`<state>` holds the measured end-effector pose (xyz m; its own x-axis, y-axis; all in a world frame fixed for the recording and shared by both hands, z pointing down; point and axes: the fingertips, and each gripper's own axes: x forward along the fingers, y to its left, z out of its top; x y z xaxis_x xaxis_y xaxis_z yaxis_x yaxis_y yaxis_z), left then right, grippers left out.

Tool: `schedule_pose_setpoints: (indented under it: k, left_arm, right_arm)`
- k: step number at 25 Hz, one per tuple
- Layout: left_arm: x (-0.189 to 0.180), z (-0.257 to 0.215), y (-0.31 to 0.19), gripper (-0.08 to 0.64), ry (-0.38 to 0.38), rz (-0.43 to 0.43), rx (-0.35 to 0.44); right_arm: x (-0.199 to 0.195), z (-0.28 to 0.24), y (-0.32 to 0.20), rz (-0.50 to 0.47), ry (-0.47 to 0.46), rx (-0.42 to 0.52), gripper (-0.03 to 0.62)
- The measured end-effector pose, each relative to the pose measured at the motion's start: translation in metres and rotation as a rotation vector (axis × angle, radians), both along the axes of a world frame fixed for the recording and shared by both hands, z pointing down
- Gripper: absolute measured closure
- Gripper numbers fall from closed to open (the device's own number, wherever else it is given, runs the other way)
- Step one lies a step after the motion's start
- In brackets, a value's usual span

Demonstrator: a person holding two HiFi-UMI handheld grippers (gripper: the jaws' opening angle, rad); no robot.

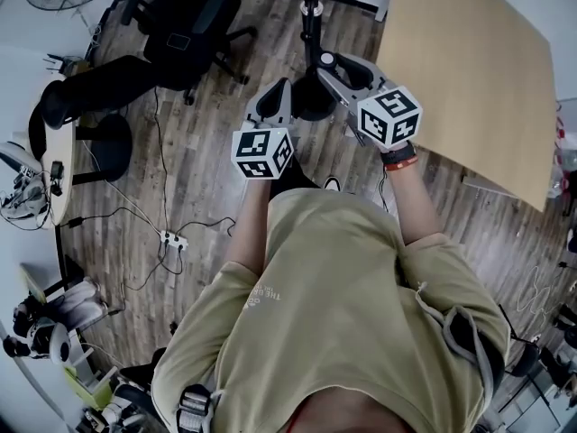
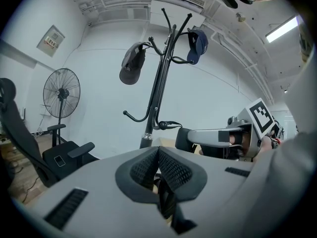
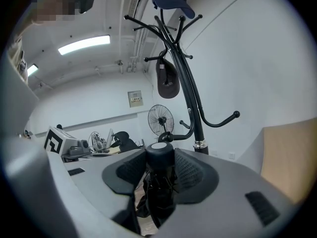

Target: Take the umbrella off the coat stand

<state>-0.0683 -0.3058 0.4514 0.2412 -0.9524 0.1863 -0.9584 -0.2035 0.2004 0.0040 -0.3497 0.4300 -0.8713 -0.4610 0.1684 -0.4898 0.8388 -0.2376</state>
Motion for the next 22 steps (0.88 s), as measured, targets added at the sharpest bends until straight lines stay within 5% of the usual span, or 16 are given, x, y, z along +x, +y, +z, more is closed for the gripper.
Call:
schedule_pose_setpoints:
  k: [14,22]
  left_arm:
    - [0.025,-0.051,0.015,0.537,0.051,0.004,0.097]
    - [0.034,-0.054,0.013,0.537,-0.073,-0.063,0.061]
  right_arm:
    - [0.065,-0.007,0.003,0.29,0.038,0.033,0.399]
    - [0.108,-0.021,0.008,0.454,0.003,0.071,0.399]
